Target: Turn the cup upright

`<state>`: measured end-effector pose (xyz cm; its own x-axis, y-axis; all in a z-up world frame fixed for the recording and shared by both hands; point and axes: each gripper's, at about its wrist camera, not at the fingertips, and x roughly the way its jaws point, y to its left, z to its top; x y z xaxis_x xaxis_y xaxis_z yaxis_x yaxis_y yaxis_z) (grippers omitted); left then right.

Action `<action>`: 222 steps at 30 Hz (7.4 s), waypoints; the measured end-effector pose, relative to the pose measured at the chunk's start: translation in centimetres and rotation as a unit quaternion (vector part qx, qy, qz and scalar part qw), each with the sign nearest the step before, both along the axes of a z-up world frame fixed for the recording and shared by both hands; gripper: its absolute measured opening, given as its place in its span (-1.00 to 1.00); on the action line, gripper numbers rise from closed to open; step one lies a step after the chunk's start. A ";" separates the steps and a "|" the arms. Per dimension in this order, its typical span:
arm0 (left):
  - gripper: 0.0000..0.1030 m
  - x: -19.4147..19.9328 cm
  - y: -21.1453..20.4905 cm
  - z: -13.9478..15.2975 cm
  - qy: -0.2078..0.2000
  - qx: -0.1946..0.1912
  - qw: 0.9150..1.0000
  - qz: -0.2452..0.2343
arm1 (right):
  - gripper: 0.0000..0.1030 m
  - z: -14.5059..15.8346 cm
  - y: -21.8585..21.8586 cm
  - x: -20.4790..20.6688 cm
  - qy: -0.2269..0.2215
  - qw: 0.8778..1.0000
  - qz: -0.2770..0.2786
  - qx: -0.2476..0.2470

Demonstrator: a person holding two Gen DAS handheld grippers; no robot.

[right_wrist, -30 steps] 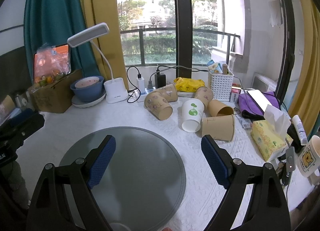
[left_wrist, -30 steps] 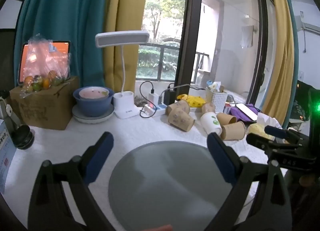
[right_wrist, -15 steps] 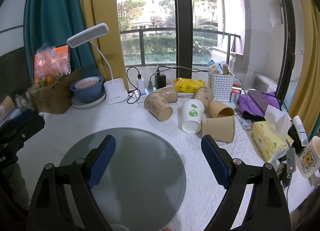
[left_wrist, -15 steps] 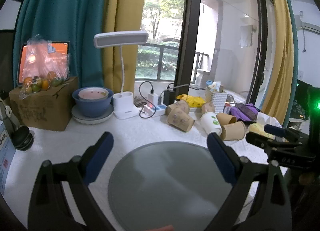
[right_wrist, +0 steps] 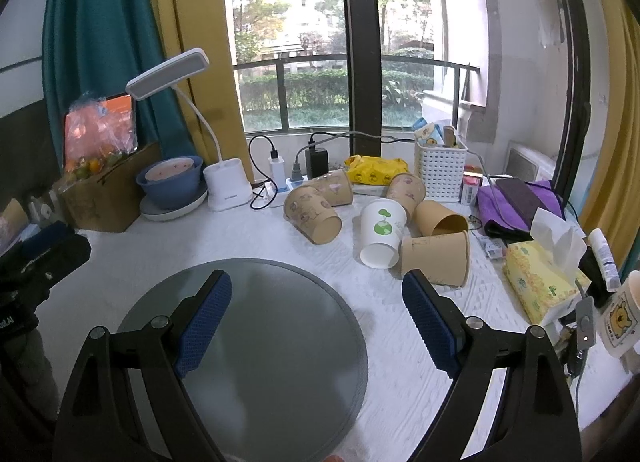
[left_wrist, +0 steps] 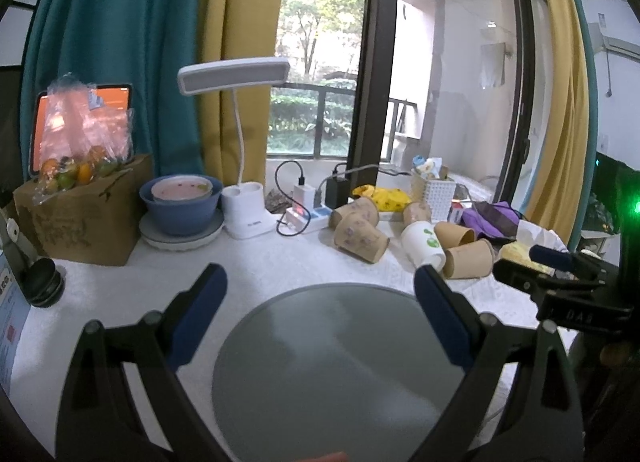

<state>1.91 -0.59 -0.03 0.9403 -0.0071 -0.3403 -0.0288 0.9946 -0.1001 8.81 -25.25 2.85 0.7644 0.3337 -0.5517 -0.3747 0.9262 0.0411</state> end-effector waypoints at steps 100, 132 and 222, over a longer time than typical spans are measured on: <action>0.13 14.1 -8.4 -3.6 0.205 -0.035 0.968 -0.140 | 0.73 -1.2 -4.9 6.3 0.012 0.999 -0.006 0.039; 0.13 -3.0 -1.5 -8.4 0.092 -0.008 0.986 -0.136 | 0.73 -2.6 8.3 -2.7 0.120 0.978 0.150 0.077; 0.54 0.1 5.7 -9.8 0.161 -0.091 0.982 -0.035 | 0.35 -8.4 11.7 3.2 0.049 0.991 0.104 -0.064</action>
<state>2.03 5.07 -9.86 0.7795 -0.1566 -0.6065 -0.0200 0.9615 -0.2740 11.98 -13.59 -5.53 0.6280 0.4000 -0.6675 -0.5575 0.8297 -0.0274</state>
